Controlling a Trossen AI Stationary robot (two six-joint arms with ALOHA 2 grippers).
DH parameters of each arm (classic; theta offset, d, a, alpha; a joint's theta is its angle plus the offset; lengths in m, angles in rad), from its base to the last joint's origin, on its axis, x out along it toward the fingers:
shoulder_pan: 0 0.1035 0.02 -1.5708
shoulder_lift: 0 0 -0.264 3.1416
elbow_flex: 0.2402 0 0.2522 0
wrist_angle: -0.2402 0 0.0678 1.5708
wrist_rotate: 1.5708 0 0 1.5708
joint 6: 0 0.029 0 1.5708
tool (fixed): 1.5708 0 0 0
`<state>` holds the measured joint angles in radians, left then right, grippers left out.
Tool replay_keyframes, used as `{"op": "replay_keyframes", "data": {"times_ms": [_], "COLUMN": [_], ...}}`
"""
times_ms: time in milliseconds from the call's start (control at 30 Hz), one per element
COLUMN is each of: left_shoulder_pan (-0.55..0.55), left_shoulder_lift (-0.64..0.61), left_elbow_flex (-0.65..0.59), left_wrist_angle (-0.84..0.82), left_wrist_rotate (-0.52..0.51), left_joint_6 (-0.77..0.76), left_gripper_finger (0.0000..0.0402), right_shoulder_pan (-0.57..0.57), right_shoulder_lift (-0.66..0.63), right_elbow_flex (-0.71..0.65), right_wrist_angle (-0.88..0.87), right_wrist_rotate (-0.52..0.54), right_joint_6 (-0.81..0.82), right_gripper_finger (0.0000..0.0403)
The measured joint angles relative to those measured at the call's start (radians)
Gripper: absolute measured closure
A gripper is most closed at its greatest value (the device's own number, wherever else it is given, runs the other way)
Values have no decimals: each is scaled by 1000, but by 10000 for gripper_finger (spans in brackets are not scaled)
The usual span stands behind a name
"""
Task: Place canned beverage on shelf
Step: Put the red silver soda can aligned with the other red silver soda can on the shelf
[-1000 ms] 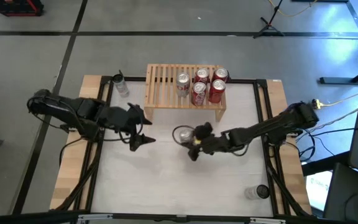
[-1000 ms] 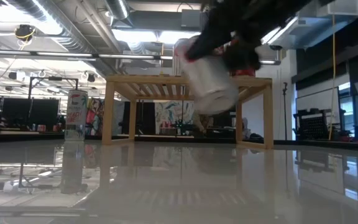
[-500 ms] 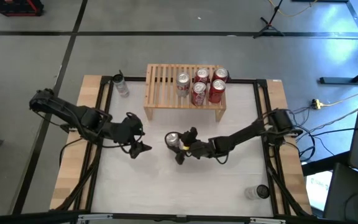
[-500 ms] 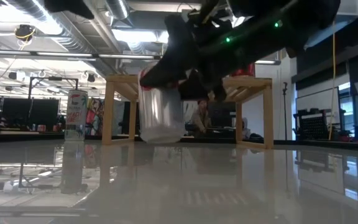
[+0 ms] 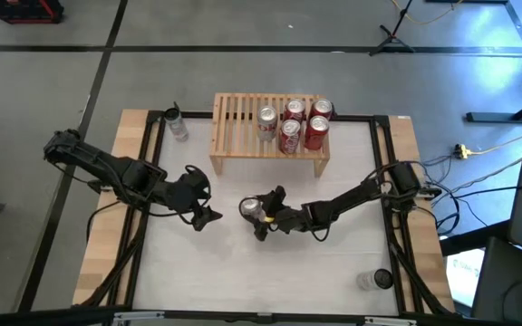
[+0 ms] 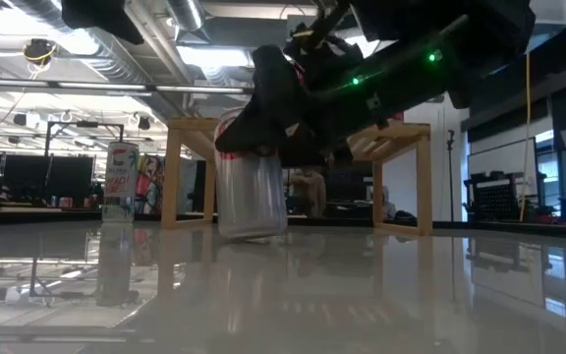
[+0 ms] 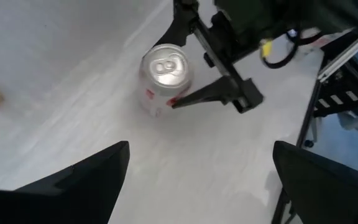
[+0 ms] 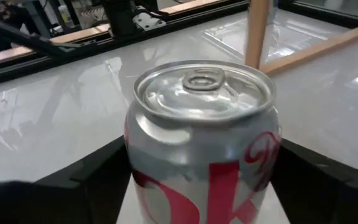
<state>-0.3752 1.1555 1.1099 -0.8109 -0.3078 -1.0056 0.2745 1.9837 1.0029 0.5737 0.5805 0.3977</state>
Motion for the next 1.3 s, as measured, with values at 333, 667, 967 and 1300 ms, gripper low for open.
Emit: {"op": "replay_keyframes", "data": {"times_ms": [333, 667, 967, 1300], "left_shoulder_pan": [33, 70, 82, 103], "left_shoulder_lift": [92, 221, 376, 512], "left_elbow_flex": [0, 0, 0, 0], "left_wrist_angle": [74, 210, 402, 426], "left_wrist_rotate": [-2, -71, -223, -241], "left_joint_6": [58, 190, 262, 209], "left_gripper_finger": [15, 15, 15, 15], "right_shoulder_pan": [0, 1, 1, 1], "right_shoulder_lift": [-152, -580, -776, -771], "right_elbow_flex": [6, 7, 7, -4], "right_wrist_angle": [-85, -613, -840, -883], "right_wrist_rotate": [-58, -167, -173, -182], "right_joint_6": [-114, -80, -30, -17], "right_gripper_finger": [29, 27, 27, 26]}}
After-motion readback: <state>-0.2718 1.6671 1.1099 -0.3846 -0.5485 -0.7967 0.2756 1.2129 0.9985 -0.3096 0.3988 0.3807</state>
